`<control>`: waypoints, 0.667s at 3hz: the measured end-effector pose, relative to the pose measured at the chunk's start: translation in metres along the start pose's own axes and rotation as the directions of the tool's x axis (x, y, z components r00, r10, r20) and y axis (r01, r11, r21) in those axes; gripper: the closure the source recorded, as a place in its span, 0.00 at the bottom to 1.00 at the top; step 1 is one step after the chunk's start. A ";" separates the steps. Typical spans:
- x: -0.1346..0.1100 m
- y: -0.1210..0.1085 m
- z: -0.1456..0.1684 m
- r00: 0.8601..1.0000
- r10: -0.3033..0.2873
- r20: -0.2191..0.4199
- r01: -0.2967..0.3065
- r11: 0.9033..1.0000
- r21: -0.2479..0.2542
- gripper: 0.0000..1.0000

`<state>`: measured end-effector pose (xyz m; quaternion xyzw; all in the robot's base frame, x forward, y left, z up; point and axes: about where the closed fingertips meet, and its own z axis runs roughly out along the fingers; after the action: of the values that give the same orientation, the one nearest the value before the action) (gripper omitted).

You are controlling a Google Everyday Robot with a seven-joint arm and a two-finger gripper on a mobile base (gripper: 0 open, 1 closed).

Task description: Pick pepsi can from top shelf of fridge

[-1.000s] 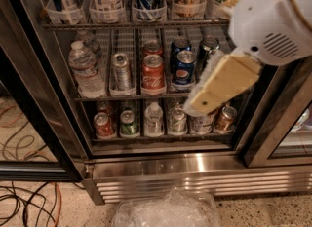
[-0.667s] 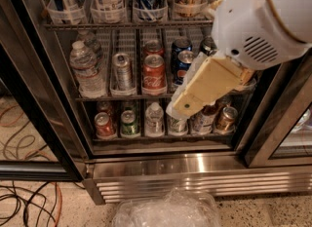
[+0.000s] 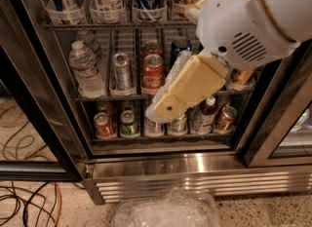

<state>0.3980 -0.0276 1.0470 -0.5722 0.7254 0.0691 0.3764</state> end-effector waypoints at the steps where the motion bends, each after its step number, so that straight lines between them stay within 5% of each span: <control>1: 0.000 0.000 0.000 1.000 0.000 0.000 0.000 1.000 0.000 0.00; 2: 0.000 0.000 0.000 1.000 0.000 0.000 0.000 1.000 0.000 0.00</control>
Offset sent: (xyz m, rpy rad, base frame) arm 0.0162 0.0591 -0.0351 0.2237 -0.0030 -0.1456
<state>0.3979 -0.0274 1.0470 -0.5721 0.7253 0.0691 0.3765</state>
